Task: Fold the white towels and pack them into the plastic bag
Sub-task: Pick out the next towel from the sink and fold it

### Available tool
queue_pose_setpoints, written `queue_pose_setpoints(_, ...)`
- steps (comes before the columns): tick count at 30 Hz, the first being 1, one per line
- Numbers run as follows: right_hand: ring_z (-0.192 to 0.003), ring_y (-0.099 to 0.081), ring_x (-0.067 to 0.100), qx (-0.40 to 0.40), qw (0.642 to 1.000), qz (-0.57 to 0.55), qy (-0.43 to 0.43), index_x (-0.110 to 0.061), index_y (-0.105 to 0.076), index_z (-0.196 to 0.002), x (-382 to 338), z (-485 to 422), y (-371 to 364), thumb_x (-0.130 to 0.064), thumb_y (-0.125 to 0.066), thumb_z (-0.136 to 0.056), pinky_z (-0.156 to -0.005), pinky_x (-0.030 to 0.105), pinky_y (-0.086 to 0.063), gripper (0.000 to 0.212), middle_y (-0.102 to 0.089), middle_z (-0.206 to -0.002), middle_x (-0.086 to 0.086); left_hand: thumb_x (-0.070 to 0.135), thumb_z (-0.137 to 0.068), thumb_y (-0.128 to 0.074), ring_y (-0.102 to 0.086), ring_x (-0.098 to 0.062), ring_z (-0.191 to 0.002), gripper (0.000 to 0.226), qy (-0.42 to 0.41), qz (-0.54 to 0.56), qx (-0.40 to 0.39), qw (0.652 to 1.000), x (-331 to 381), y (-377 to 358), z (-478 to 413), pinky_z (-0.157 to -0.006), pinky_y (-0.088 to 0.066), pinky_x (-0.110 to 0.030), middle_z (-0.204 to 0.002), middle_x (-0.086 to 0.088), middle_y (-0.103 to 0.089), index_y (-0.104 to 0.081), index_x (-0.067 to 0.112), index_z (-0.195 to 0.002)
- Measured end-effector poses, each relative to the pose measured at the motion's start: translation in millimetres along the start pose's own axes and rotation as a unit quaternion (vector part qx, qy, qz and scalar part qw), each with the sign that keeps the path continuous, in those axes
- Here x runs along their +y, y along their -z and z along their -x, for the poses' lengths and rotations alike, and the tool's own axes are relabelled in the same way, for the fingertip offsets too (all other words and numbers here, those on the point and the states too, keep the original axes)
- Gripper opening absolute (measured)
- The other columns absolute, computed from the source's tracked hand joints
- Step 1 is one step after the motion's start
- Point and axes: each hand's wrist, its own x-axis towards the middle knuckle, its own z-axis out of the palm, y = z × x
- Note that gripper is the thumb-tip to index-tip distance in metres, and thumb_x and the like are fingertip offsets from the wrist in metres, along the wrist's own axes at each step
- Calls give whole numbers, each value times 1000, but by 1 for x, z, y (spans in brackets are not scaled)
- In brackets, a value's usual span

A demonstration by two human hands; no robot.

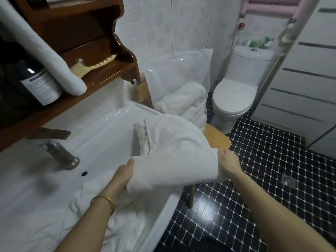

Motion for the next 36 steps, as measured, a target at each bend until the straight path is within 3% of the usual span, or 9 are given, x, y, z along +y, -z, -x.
queue_pose_setpoints(8,-97,-54,34,-49,996,56,-47,1,-58,-107,-10,-12,2,-18,-31,-99,-79,35,-39,34,-61,-114,22,45,-102,-24,-55,-33,-111,59,61,26,-63,996,11,1,-3,-96,-47,-39,-128,-19,-54,-44,1,-136)
queue_pose_setpoints(13,-110,-53,32,119,938,205,254,-11,-55,-117,-26,28,-1,-47,-42,-94,-89,42,-38,44,-56,-123,11,28,-102,-36,-66,-28,-92,40,87,94,-90,988,18,4,-10,-79,-56,-33,-104,-13,-70,-56,0,-123)
queue_pose_setpoints(15,-128,-42,30,28,901,196,385,-16,-48,-134,-28,43,-1,-64,-45,-83,-104,47,-31,71,-47,-139,9,16,-99,-45,-68,-17,-58,28,77,59,-106,990,25,9,-9,-45,-49,-19,-66,-3,-72,-63,-3,-109)
queue_pose_setpoints(17,-139,-26,29,-50,845,321,425,-23,-25,-148,-28,48,-10,-67,-57,-72,-112,52,-19,93,-29,-152,5,14,-97,-48,-70,-21,-66,26,97,50,-132,985,31,15,-8,-42,-47,-21,-77,-7,-74,-62,-3,-112)
queue_pose_setpoints(19,-135,-29,32,-38,815,402,415,-27,-12,-149,-31,46,-19,-51,-64,-75,-109,52,-23,94,-25,-151,7,16,-94,-52,-70,-28,-70,25,137,64,-152,977,33,18,-11,-45,-50,-26,-94,-14,-73,-63,-2,-109)
queue_pose_setpoints(22,-103,-55,29,-5,830,383,405,-30,-28,-137,-41,35,-21,-31,-55,-79,-83,39,-43,64,-51,-121,2,29,-94,-56,-71,-24,-66,29,149,148,-186,960,34,22,-9,-51,-54,-28,-85,-10,-74,-67,4,-101)
queue_pose_setpoints(26,-87,-63,24,-51,828,347,437,-36,-49,-113,-65,16,-1,-43,-62,-68,-62,30,-42,47,-64,-94,-6,30,-87,-65,-56,-21,-108,73,-4,237,-206,949,16,33,-14,-74,-56,-34,-140,0,-40,-25,26,-148)
queue_pose_setpoints(31,-87,-60,20,-232,860,312,331,-35,-62,-104,-116,-2,22,-23,-68,-56,-70,31,-49,50,-65,-85,-8,13,-69,-83,-52,5,-103,102,-179,-25,-256,950,-8,49,-12,-74,-49,-11,-120,25,-40,-17,47,-139)
queue_pose_setpoints(36,-76,-60,16,-417,876,150,190,-23,-62,-77,-128,-16,22,-7,-57,-38,-59,16,-47,42,-64,-72,-6,39,-59,-82,-61,-3,-102,63,-213,61,-164,961,-22,47,-16,-75,-48,-16,-112,11,-65,-53,34,-115)
